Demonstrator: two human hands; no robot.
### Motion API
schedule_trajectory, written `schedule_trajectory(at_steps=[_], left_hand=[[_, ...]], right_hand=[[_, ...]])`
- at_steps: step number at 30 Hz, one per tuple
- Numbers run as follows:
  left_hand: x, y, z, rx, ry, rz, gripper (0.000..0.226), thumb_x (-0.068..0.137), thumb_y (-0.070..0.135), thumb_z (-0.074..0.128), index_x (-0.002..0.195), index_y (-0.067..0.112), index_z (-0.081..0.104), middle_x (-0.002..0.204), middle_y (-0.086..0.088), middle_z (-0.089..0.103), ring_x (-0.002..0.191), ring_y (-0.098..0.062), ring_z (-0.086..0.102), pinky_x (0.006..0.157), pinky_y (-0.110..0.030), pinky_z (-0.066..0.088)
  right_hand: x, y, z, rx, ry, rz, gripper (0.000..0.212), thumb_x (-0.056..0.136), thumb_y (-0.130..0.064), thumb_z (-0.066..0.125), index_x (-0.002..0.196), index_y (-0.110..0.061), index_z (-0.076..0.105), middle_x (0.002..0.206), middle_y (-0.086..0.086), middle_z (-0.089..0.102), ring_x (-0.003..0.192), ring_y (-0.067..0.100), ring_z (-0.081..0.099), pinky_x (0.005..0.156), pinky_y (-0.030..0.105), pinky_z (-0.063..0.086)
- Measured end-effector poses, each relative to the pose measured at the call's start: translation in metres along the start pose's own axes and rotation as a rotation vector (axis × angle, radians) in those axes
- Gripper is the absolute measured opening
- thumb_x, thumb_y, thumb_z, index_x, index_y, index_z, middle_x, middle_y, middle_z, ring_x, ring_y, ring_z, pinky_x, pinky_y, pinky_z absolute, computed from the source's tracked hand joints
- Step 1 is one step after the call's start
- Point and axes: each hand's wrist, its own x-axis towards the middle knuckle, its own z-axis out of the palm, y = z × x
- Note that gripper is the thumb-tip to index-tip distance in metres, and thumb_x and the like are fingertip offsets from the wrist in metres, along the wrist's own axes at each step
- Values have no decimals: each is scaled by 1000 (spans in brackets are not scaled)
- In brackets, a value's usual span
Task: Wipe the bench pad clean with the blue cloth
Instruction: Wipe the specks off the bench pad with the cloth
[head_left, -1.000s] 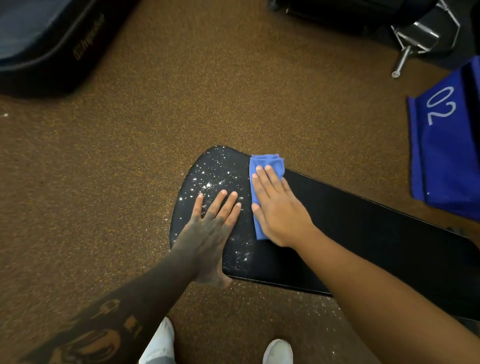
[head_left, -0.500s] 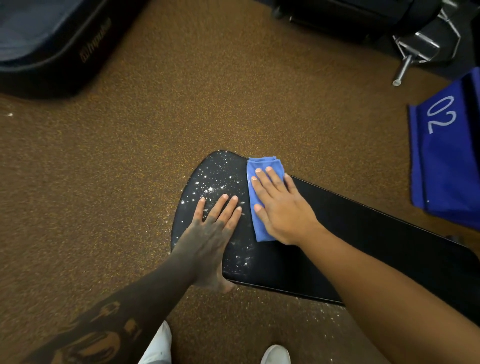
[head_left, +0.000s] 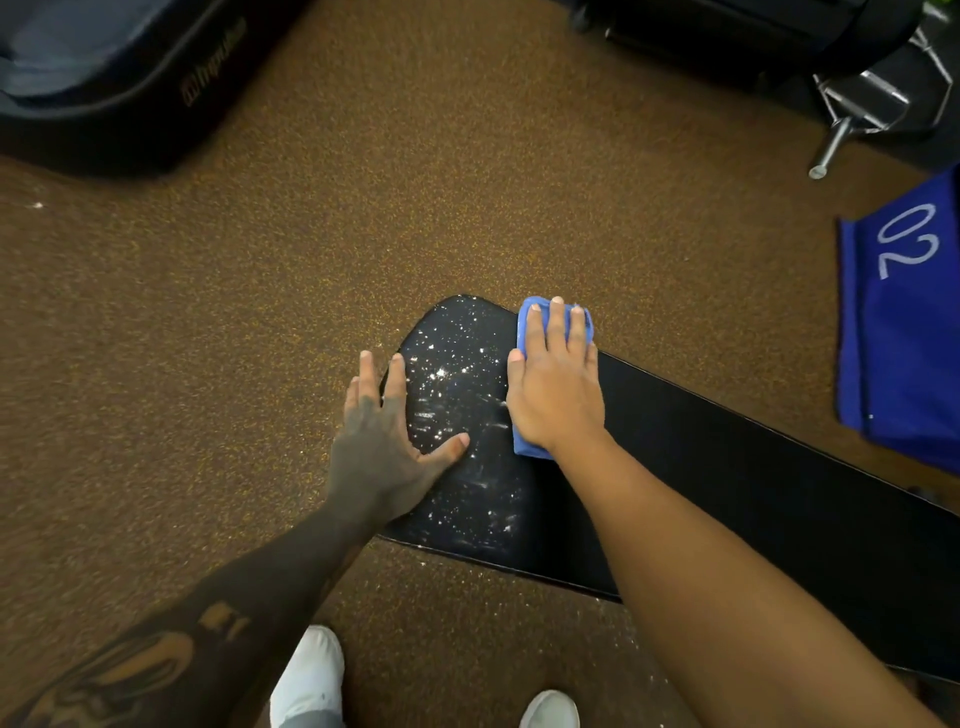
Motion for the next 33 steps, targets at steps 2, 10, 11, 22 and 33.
schedule_trajectory(at_steps=[2, 10, 11, 22, 33], left_hand=[[-1, -1, -1, -56, 3, -2, 119, 72, 79, 62, 156, 32, -8, 168, 3, -15, 152, -31, 16, 112, -56, 35], [1, -4, -2, -55, 4, 23, 121, 71, 78, 64, 156, 32, -8, 168, 7, -10, 150, -28, 26, 111, -51, 37], [1, -5, -1, -66, 7, 28, 121, 71, 77, 65, 156, 32, -8, 168, 7, -9, 150, -27, 25, 112, -51, 36], [3, -11, 2, -148, 42, 77, 121, 71, 72, 68, 157, 27, -2, 168, 3, 6, 150, -22, 25, 117, -49, 31], [2, -13, 0, -206, 56, 98, 124, 70, 68, 73, 158, 22, -1, 167, 1, 9, 151, -18, 19, 121, -45, 26]], right_hand=[[-17, -3, 2, -23, 25, -58, 63, 101, -38, 24, 156, -9, 13, 165, 14, 7, 152, 33, -1, 122, 51, 12], [2, -10, 4, -30, 2, -76, 63, 102, -35, 27, 156, -8, 9, 166, 12, 4, 152, 30, -5, 122, 49, 11], [7, -13, 5, -26, 12, -58, 63, 102, -34, 28, 156, -7, 10, 166, 13, 4, 152, 30, -5, 122, 49, 9], [6, -23, 2, -12, 5, -157, 63, 102, -31, 29, 156, -7, 10, 166, 11, 5, 153, 28, -4, 122, 49, 13], [14, -37, 3, 14, 31, -84, 63, 101, -30, 33, 155, -5, 14, 165, 13, 8, 152, 29, -1, 122, 49, 12]])
